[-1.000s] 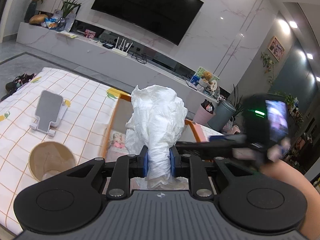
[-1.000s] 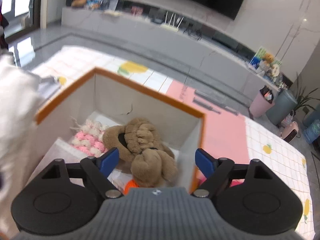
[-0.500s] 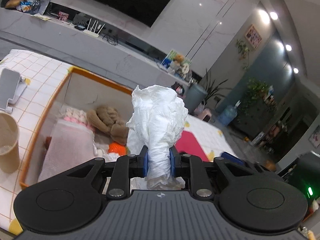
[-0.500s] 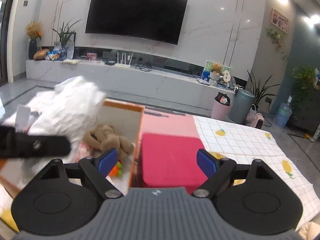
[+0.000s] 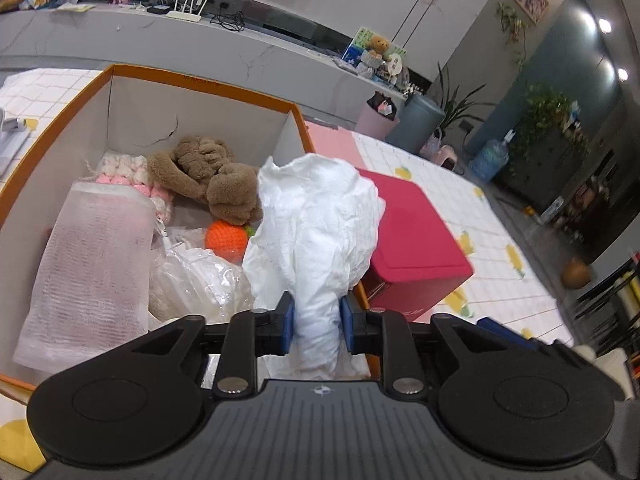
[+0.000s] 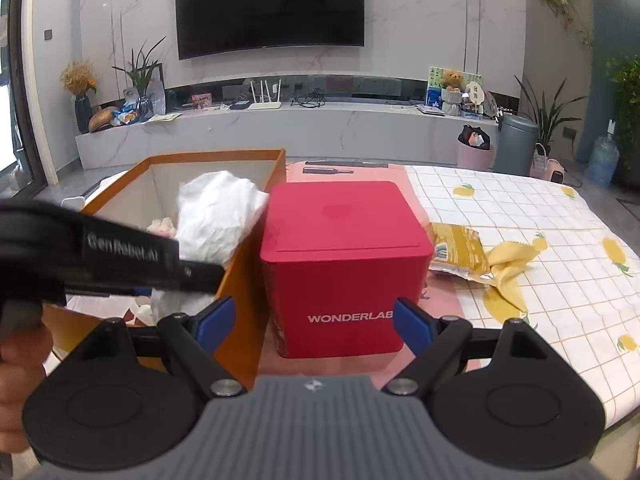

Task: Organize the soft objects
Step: 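Lower the white bag into the shoebox and open the left gripper, then move both open grippers away from the shoebox toward the yellow items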

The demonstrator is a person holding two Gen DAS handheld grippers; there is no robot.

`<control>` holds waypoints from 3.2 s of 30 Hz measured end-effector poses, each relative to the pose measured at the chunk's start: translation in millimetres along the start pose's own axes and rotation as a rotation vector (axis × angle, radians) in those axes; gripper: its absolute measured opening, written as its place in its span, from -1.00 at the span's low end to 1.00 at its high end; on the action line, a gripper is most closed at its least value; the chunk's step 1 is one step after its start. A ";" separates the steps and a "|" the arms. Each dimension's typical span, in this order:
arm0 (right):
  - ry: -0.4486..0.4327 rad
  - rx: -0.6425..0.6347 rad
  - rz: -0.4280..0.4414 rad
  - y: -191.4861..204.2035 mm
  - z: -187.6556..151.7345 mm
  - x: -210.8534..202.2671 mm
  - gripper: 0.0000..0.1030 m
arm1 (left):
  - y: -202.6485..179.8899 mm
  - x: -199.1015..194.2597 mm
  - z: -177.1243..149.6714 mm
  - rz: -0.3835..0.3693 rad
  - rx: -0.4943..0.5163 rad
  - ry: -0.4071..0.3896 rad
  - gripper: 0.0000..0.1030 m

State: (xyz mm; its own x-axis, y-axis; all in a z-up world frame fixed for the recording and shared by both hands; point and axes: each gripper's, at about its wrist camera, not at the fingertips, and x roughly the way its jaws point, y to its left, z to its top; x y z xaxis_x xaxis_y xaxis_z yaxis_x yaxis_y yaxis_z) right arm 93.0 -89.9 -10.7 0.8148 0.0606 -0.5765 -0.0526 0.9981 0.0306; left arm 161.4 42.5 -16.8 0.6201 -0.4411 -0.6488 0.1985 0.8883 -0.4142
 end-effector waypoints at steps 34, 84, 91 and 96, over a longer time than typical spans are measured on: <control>0.264 -0.322 0.265 47.8 97.0 43.3 -1.00 | 50.0 -66.8 19.5 0.142 -0.054 -0.080 0.83; 0.248 -0.267 0.156 -10.5 108.3 -10.5 0.21 | -18.5 -104.7 11.0 0.183 0.116 -0.186 0.75; 0.201 -0.100 -0.028 -130.4 89.4 -45.3 0.26 | -63.6 -95.2 3.8 0.079 0.099 -0.197 0.75; 0.192 -0.008 -0.160 -199.9 53.4 -45.6 0.27 | -98.3 -69.9 -10.9 0.000 0.121 -0.226 0.76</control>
State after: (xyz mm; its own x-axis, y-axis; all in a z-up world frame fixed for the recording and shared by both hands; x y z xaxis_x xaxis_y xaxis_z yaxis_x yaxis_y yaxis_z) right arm 97.2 -292.0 53.0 0.6884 -0.1012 -0.7182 0.0634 0.9948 -0.0794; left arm 90.2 -15.4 62.3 0.7713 -0.4136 -0.4838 0.2797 0.9030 -0.3260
